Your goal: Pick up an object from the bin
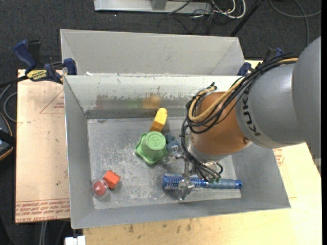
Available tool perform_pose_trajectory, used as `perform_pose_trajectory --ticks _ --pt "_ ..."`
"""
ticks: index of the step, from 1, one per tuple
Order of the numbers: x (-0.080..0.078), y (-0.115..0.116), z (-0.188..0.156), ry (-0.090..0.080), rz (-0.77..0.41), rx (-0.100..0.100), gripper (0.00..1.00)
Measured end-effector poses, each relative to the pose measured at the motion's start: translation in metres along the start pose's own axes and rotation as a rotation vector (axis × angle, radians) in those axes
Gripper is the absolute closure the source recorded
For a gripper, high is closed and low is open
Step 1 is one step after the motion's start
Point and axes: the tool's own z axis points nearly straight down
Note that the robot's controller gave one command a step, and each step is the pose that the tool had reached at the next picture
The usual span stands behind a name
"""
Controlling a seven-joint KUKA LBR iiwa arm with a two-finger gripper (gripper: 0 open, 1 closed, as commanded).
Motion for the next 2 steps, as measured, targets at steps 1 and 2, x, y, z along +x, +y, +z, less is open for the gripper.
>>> perform_pose_trajectory --ticks 1,2 --pt "0.001 0.001 0.002 0.003 -0.001 -0.001 1.0" --pt "0.003 0.01 -0.14 -0.001 -0.03 0.0 1.0"
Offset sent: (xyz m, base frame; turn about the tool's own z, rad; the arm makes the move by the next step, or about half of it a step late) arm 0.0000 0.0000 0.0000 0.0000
